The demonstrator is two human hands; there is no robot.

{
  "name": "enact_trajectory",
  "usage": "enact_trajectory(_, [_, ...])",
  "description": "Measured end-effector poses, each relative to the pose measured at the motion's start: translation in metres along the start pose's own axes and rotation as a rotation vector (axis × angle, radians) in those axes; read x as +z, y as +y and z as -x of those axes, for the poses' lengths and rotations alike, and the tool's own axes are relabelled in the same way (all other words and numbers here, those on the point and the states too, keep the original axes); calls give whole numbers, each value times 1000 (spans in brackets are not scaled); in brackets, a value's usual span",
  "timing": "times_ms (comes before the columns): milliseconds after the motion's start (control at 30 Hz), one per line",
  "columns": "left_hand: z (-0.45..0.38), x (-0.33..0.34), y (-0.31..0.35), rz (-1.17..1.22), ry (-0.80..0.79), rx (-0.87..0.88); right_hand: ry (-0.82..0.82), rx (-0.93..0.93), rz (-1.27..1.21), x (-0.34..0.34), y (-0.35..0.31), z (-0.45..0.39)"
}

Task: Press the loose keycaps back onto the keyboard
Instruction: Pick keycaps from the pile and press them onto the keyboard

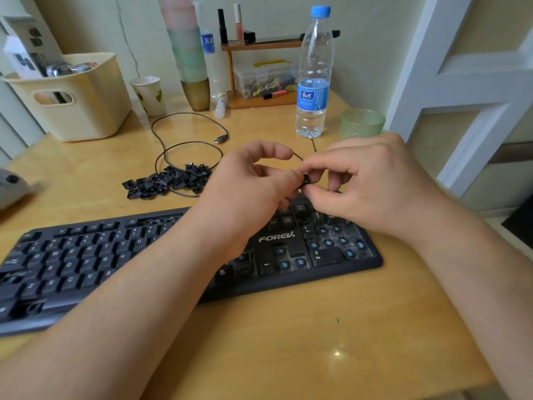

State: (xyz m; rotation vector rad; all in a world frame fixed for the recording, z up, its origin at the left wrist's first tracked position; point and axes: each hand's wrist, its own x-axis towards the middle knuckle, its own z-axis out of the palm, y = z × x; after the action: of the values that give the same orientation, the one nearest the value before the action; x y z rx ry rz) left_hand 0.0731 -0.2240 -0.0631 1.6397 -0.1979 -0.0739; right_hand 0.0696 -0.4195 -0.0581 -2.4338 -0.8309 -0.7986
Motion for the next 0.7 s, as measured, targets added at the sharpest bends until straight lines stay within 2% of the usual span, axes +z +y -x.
enact_trajectory(167, [1, -2, 0, -95, -60, 4, -84, 80, -85, -2, 6, 2])
enact_trajectory(300, [3, -16, 2, -537, -30, 185, -96, 353, -235, -22, 25, 5])
enact_trajectory(400, [6, -22, 3, -837, -83, 230, -163, 446, -233, -25, 29, 5])
enact_trajectory(533, [6, -24, -2, -1018, -140, 251, -437, 433, -199, -8, 8, 3])
enact_trajectory(700, [6, -24, -2, -976, -111, 274, -526, 337, -45, 0, -4, 0])
